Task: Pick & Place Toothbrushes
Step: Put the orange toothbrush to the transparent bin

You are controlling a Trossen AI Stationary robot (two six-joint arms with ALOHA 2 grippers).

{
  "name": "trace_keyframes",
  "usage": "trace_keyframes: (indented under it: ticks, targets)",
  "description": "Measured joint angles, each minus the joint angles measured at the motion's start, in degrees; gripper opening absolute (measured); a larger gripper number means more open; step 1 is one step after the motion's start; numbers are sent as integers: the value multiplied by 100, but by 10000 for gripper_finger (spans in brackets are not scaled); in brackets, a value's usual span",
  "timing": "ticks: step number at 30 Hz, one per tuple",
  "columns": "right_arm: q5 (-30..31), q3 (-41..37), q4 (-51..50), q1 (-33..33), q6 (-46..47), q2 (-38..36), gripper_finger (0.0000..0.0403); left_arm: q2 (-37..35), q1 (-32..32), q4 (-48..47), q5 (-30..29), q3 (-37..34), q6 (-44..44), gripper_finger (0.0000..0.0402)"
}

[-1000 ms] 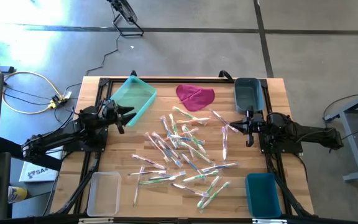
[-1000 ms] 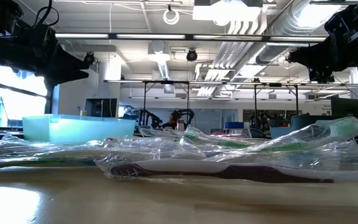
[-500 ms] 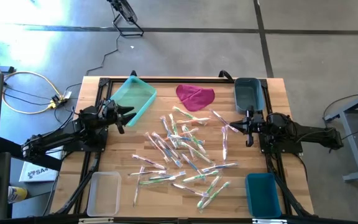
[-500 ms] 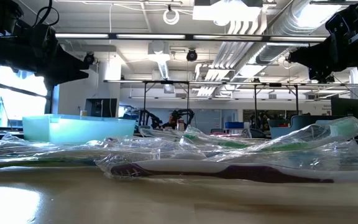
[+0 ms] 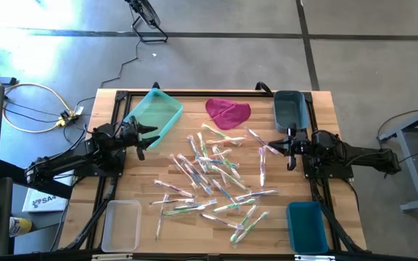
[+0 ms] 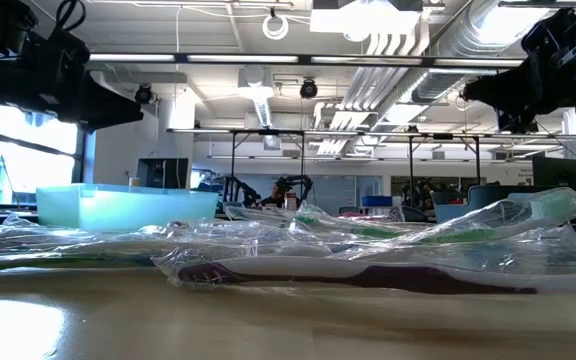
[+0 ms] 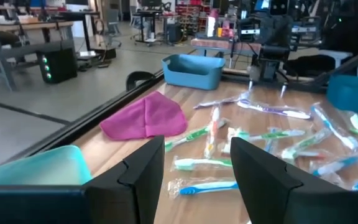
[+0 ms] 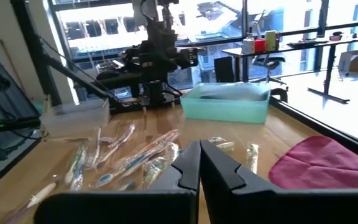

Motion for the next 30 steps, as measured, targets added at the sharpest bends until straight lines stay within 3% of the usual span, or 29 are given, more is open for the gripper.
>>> trace_keyframes:
  ticks: [13,30]
  targets:
    - [294,2,0,1,-11,0,2,0,0,6,130,0,5,82]
    - [288,0,98,0,-16,0,2,0,0,4,101,-2,-3,74]
